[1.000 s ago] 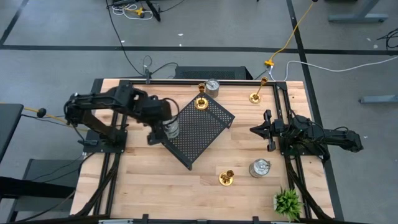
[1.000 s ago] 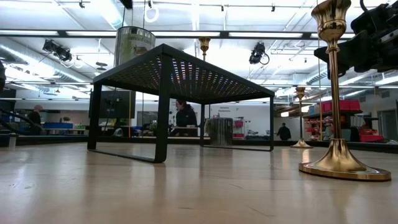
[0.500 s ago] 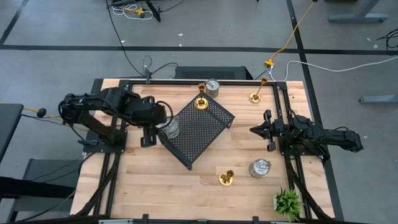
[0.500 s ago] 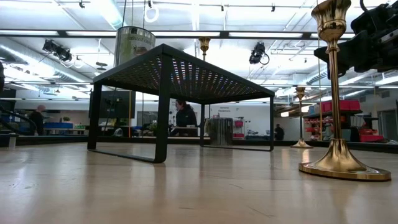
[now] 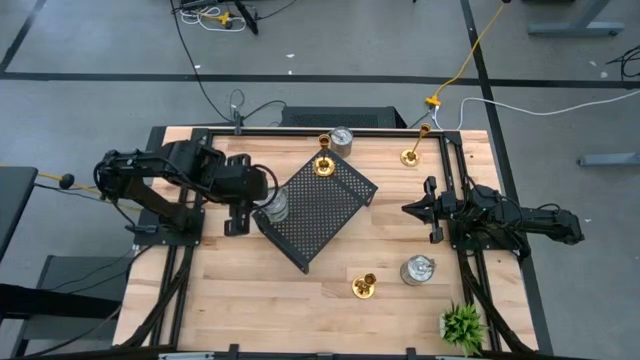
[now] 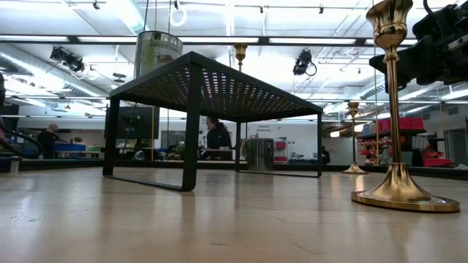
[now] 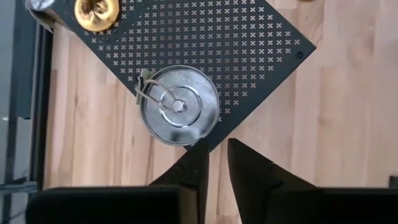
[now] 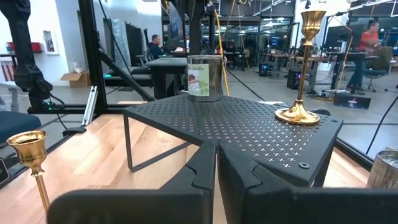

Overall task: Pick & Place candle stick holders
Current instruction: Put the bottom left silver scented candle on the shelf

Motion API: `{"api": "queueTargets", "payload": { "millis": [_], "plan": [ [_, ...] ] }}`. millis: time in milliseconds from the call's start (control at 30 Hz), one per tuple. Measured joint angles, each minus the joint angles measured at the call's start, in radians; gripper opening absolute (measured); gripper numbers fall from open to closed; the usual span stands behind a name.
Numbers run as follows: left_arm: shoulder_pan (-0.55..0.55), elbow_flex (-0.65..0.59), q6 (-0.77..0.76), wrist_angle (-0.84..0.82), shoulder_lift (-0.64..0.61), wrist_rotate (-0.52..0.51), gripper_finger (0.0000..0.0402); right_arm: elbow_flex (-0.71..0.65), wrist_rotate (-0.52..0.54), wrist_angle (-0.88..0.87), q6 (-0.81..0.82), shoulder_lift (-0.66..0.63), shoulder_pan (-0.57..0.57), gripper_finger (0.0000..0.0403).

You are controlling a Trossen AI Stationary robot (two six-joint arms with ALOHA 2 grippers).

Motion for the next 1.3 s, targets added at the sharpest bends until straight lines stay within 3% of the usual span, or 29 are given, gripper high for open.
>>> {"api": "queueTargets", "payload": {
  "millis": [467, 967, 1067, 1300],
  "plan": [
    [0.002, -0.001, 0.055, 0.004, 0.001, -0.025, 0.0006, 0.0, 0.0, 0.0, 0.0, 0.0, 0.0, 0.0023],
    [0.006, -0.001, 0.074, -0.022, -0.011, -0.018, 0.0009, 0.0, 0.0, 0.0, 0.0, 0.0, 0.0, 0.0023],
    [0.006, -0.056, 0.074, 0.006, -0.046, -0.005, 0.0005, 0.0, 0.0, 0.0, 0.0, 0.0, 0.0, 0.0023],
    [0.006, -0.331, 0.049, 0.159, -0.236, 0.002, 0.0005, 0.0, 0.0, 0.0, 0.0, 0.0, 0.0, 0.0023]
  ]
}}
